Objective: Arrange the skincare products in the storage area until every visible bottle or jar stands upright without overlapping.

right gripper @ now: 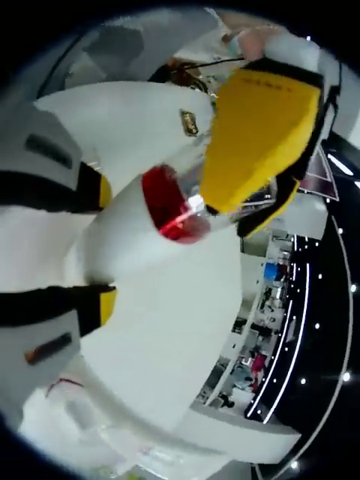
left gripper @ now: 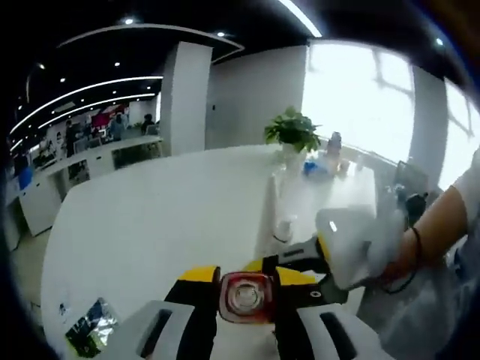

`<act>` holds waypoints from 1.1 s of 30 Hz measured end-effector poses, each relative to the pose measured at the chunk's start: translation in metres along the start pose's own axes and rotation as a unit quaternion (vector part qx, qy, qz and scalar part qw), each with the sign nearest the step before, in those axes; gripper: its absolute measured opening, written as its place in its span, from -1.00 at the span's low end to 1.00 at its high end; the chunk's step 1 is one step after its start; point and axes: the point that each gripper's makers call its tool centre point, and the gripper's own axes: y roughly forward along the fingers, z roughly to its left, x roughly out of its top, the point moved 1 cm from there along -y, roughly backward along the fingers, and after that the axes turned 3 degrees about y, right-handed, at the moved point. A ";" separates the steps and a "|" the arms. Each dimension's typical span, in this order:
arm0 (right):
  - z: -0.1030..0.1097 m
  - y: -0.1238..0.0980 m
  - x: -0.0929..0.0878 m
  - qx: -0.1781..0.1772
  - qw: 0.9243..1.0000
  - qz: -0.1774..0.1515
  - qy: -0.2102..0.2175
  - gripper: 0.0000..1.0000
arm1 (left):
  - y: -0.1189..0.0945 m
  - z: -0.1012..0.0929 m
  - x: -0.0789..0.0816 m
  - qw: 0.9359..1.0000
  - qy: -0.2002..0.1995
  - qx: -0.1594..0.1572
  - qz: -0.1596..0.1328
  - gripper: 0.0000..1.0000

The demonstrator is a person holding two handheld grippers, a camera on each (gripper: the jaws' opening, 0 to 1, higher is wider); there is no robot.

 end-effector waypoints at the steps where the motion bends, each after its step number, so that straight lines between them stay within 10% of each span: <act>1: 0.000 -0.001 -0.001 0.002 1.000 0.002 0.017 -0.27 | 0.003 0.000 0.004 1.000 0.002 -0.003 -0.006 -0.44; 13: 0.001 0.000 -0.007 0.012 0.992 0.004 0.125 -0.35 | 0.029 -0.014 0.027 0.999 0.037 -0.022 -0.030 -0.43; 21: 0.004 0.001 -0.010 -0.011 0.994 0.017 0.103 -0.39 | 0.034 -0.018 0.031 0.997 0.066 -0.020 -0.034 -0.40; 29: 0.006 0.002 -0.010 -0.014 0.996 0.029 0.087 -0.38 | 0.011 -0.007 0.039 0.996 0.011 -0.004 -0.084 -0.31; 33: 0.005 -0.012 -0.012 0.013 0.997 0.074 0.011 -0.41 | -0.010 -0.001 0.040 0.994 0.013 0.023 -0.110 -0.28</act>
